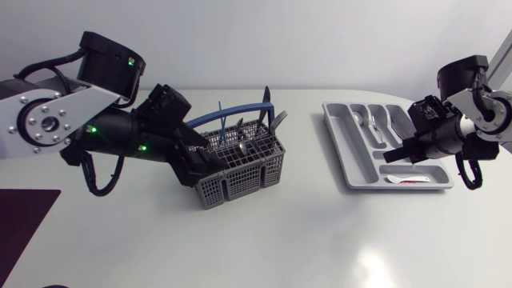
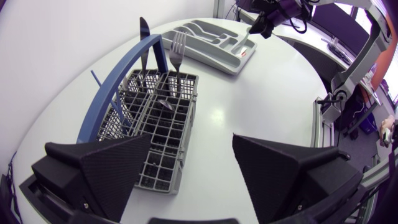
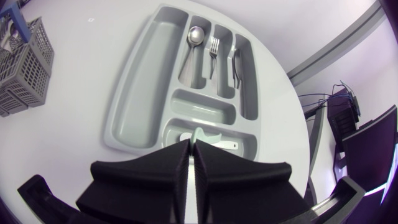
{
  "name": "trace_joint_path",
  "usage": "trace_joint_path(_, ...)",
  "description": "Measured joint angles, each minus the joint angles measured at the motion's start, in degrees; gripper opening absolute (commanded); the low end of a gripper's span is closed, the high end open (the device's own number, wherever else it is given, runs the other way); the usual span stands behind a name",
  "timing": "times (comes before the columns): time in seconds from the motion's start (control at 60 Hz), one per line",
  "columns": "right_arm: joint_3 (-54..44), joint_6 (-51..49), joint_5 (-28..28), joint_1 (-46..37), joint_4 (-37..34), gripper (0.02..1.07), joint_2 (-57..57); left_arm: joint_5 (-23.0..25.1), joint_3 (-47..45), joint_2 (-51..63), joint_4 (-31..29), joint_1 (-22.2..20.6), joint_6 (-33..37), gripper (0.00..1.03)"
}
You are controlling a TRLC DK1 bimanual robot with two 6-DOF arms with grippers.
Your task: Unload the cutlery basket into the drawer organizer.
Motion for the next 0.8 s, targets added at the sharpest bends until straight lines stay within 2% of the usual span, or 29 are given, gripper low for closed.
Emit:
trace_joint_path(0.25, -0.1, -3.7, 3.7, -3.5, 7.3, 0.11, 8.0, 0.0, 2.2, 3.6, 0.9, -0.1, -3.3, 0.96)
trace_joint_path(0.467, -0.2, -4.0, 5.6, -4.1, 10.1, 0.2, 13.8, 0.0, 3.7, 5.3, 1.1, -0.4, -4.9, 0.96)
trace_joint_path(0.55, -0.2, -3.9, 6.0, -4.1, 10.3, 0.33, 15.0, 0.0, 4.1, 5.6, 1.1, -0.7, -5.7, 0.96)
trace_joint_path(0.683, -0.2, -3.5, 7.0, -4.0, 10.4, 0.69, 15.6, 0.0, 4.9, 6.6, 1.1, -1.0, -6.5, 0.96)
trace_joint_path(0.767, -0.2, -3.3, 7.1, -4.0, 10.7, 0.77, 15.6, 0.0, 5.4, 7.4, 1.3, -1.1, -7.3, 0.96)
trace_joint_path(0.8, -0.2, -3.1, 7.1, -4.0, 10.7, 0.84, 15.6, 0.0, 5.7, 7.7, 1.3, -1.1, -7.4, 0.96)
